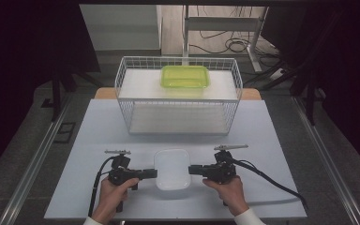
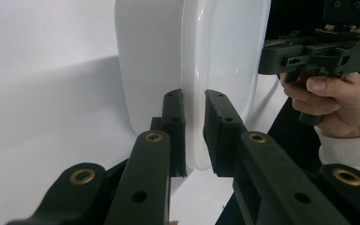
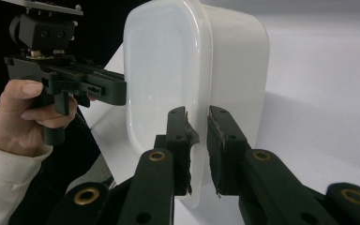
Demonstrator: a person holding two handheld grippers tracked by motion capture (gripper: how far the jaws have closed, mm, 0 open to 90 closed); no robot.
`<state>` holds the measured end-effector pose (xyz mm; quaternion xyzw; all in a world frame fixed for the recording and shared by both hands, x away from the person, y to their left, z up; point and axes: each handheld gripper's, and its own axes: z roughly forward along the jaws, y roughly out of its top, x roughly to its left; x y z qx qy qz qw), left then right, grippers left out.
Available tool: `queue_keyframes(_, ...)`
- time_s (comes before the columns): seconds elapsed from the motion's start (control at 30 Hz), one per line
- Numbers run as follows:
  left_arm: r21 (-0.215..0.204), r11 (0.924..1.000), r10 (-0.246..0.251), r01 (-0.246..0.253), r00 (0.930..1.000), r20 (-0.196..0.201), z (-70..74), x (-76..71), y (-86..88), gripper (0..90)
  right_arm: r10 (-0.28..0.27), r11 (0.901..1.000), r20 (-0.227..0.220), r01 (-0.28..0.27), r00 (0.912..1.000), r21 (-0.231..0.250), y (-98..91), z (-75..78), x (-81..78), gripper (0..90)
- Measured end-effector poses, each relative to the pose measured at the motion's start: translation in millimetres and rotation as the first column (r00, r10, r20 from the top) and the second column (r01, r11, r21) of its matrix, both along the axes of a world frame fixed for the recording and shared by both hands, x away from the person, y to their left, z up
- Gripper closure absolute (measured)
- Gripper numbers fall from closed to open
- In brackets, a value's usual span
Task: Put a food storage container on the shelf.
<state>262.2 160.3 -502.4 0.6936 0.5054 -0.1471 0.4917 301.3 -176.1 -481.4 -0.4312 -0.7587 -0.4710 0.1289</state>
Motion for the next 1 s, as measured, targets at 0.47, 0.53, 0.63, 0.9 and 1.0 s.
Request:
queue_keyframes(0.47,0.006,1.0,0.002,-0.002,0.9977,0.067,23.9,-6.3,-3.6,79.3,0.013,0.9999,0.075,-0.013,0.9971,0.008,-4.0,22.5,-6.3,78.7)
queue_keyframes(0.53,0.006,1.0,0.0,0.0,0.9974,0.072,26.0,-6.3,-3.8,79.3,0.014,0.9998,0.077,-0.015,0.9969,0.013,-4.4,23.3,-6.2,78.7)
queue_keyframes(0.63,0.004,1.0,-0.003,0.003,0.9964,0.085,30.8,-5.8,-4.7,79.4,0.01,0.9997,0.08,-0.012,0.9967,0.023,-6.7,27.3,-6.3,78.8)
queue_keyframes(0.9,0.003,1.0,-0.009,0.009,0.9921,0.125,49.9,1.4,-8.0,79.6,-0.001,0.9979,0.092,-0.005,0.9958,0.064,-13.3,41.0,-3.5,78.7)
queue_keyframes(1.0,0.001,1.0,-0.003,0.003,0.9897,0.143,60.4,5.6,-7.1,79.5,-0.001,0.999,0.122,-0.004,0.9925,0.044,-11.8,50.6,-2.2,78.4)
